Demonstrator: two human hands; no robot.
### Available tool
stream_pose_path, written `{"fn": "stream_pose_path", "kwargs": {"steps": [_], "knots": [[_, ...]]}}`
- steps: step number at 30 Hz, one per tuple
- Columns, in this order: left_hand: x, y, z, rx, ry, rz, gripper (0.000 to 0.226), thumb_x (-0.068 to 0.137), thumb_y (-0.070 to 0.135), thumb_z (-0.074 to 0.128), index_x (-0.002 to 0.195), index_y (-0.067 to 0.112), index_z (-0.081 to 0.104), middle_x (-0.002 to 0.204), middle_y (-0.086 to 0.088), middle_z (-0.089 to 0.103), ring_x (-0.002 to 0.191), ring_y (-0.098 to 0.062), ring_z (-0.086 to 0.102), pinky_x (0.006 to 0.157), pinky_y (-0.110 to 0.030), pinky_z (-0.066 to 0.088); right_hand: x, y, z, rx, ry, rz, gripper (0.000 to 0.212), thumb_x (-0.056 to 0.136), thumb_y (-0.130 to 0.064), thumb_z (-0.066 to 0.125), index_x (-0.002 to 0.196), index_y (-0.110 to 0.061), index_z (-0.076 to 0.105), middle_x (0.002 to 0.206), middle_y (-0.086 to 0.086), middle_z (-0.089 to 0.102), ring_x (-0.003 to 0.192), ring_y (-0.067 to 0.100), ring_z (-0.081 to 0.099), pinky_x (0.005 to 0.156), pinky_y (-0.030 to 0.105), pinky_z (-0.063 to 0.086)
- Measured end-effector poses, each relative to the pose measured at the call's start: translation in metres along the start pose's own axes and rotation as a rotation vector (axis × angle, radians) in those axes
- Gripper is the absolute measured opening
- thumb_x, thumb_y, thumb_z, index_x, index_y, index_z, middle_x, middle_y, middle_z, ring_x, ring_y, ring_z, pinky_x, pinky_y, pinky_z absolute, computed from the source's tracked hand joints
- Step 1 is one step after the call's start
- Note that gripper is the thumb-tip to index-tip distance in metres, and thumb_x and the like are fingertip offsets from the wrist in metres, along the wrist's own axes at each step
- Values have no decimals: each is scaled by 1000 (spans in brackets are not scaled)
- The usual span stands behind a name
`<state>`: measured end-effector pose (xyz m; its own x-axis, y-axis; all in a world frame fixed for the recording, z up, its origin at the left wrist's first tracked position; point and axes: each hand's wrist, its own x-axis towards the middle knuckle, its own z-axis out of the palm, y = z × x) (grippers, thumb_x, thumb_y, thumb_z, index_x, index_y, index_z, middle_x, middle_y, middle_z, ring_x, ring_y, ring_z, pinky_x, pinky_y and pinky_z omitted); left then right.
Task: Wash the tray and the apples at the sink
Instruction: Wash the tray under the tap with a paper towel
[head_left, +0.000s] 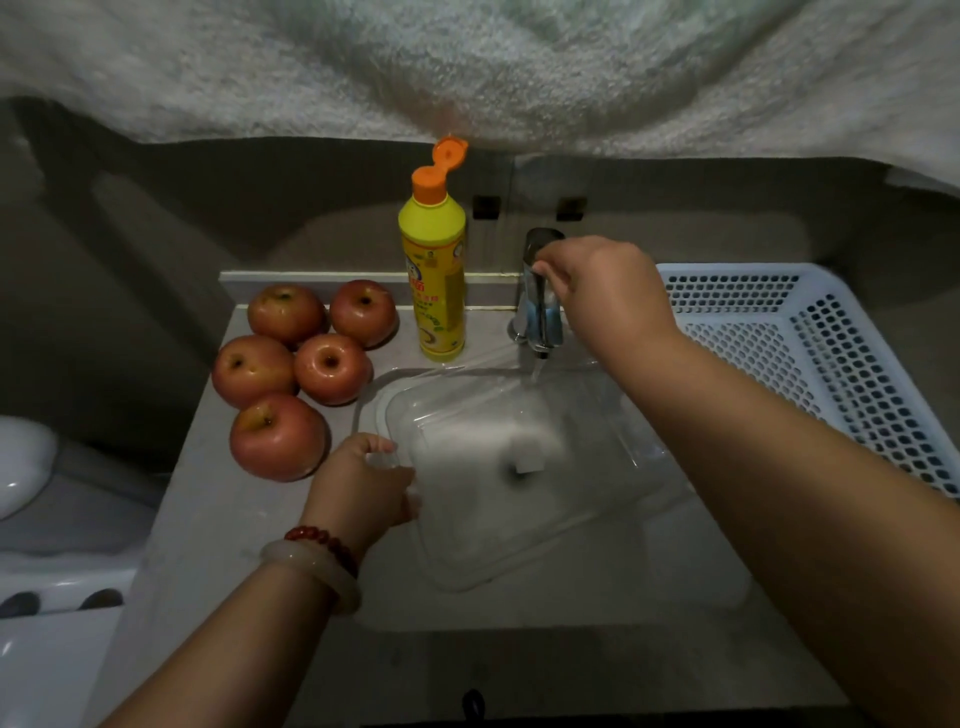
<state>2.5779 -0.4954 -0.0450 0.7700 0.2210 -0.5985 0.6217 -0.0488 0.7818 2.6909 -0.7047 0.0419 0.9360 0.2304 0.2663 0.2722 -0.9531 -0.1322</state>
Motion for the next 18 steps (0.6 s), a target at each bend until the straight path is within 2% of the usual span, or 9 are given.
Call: {"fn": "stream_pose_path", "kwargs": {"steps": [5,7,12,15,18], "knots": [[0,-2,1,4,0,-13,25,87,-9,58,90,15,55,98,-23,63,68,-32,63,56,-34,56,1,0,-1,4,13,-10,29,102,-27,44,114,-13,66,106,12,66,95,32,60,71,32,39],[0,-3,1,11,1,-21,24,87,-7,59,91,16,55,100,-22,63,72,-32,65,58,-34,57,2,0,-1,-1,6,-9,28,102,-27,44,113,-13,66,105,12,66,94,31,60,69,30,36],[-5,-2,4,39,30,11,23,89,-4,58,93,17,54,92,-17,62,68,-28,63,54,-29,56,3,0,-1,7,21,-2,26,102,-26,46,114,-15,66,104,11,66,93,30,61,68,28,35],[-5,-2,2,153,72,77,24,86,-1,61,89,21,54,89,-18,64,71,-30,67,63,-39,60,3,-1,0,13,34,6,29,102,-29,44,114,-14,66,103,11,66,92,29,61,71,30,39],[-7,0,-2,214,90,108,23,85,2,63,88,23,55,87,-17,64,73,-34,68,67,-49,60,4,-1,-2,7,27,12,30,103,-30,43,111,-13,66,101,11,66,90,29,61,69,29,37]]}}
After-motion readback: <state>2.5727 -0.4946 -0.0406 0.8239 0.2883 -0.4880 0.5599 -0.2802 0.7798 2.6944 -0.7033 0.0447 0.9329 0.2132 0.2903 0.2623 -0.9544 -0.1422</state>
